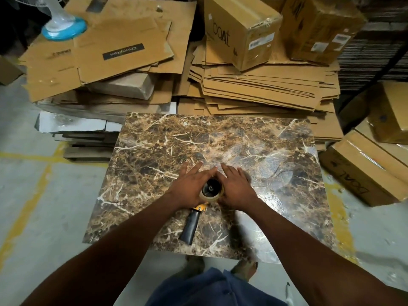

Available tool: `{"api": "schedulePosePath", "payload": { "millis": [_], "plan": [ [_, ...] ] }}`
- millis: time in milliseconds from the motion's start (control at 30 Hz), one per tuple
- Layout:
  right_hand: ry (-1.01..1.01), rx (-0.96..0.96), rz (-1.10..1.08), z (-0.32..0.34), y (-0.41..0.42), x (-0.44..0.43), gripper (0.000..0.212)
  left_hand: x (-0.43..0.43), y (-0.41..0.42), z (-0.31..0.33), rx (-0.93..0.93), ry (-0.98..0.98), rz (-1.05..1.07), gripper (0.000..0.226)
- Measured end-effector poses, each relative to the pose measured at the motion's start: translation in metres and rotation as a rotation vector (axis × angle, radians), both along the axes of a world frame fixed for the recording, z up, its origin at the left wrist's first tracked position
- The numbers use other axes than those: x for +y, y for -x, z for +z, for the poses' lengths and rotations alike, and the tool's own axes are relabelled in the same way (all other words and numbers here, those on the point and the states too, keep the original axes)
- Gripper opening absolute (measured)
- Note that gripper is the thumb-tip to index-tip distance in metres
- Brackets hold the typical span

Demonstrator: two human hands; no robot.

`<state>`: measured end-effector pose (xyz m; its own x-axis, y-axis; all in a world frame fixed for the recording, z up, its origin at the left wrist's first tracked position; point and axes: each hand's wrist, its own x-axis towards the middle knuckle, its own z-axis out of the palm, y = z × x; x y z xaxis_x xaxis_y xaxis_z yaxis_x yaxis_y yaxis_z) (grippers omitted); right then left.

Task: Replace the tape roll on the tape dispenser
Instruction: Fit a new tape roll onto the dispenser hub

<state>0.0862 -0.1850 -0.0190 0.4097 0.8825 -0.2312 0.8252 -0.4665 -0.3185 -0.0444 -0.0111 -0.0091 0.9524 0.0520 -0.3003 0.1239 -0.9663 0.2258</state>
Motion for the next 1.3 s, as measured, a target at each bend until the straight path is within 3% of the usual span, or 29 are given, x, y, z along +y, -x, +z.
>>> {"api": "schedulePosePath", "payload": {
  "millis": [833, 967, 1300],
  "plan": [
    [0.136, -0.064, 0.059, -0.010, -0.008, 0.010, 0.104, 0.009, -0.023, -0.004, 0.045, 0.049, -0.063, 0.131],
    [0.101, -0.089, 0.077, -0.012, -0.008, 0.011, 0.102, 0.013, -0.018, -0.004, 0.039, -0.023, -0.056, 0.134],
    [0.104, -0.027, 0.089, -0.019, -0.013, 0.008, 0.101, 0.013, -0.025, 0.002, 0.150, -0.113, -0.032, 0.118]
  ]
}}
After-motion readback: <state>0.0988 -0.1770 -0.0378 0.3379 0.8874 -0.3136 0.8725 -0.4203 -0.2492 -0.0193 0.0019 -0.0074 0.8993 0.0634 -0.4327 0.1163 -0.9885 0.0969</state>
